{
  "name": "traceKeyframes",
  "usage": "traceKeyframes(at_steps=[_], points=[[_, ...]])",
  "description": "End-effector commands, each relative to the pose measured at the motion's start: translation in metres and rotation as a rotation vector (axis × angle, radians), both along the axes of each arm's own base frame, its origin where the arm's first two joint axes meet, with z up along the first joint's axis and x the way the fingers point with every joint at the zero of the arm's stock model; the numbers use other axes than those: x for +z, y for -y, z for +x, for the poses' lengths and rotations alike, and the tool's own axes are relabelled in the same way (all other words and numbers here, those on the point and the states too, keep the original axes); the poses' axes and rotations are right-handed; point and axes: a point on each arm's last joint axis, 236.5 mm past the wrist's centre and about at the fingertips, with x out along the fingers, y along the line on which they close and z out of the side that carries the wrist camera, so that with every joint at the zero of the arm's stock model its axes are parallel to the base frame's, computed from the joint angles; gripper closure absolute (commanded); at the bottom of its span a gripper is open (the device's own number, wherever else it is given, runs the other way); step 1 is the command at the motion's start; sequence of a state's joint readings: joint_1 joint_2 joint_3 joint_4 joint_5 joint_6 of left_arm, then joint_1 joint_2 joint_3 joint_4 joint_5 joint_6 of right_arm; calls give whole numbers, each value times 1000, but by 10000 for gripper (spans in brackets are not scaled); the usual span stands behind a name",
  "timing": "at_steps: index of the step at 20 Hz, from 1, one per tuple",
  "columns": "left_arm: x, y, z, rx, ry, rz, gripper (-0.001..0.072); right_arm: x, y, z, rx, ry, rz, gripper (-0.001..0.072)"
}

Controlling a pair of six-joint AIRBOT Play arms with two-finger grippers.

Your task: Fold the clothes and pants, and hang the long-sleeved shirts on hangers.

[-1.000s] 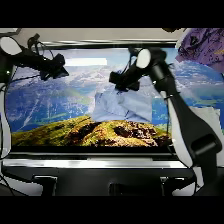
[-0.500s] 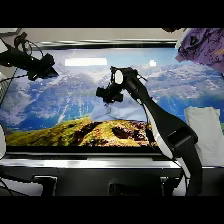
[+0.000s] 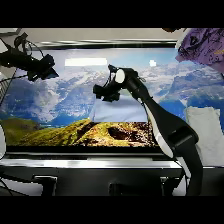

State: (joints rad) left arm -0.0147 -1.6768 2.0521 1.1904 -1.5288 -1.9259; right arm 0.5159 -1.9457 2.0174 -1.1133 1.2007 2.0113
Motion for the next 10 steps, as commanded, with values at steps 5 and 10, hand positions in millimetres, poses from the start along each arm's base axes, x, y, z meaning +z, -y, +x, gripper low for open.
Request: traceKeyframes(at_steps=[5, 10], points=[[-3, -1, -1, -15, -1, 7, 690, 84, 197, 55, -122, 119, 5, 231], [-3, -1, -1, -14, -1, 7, 690, 47, 353, 31, -229, -37, 75, 227]])
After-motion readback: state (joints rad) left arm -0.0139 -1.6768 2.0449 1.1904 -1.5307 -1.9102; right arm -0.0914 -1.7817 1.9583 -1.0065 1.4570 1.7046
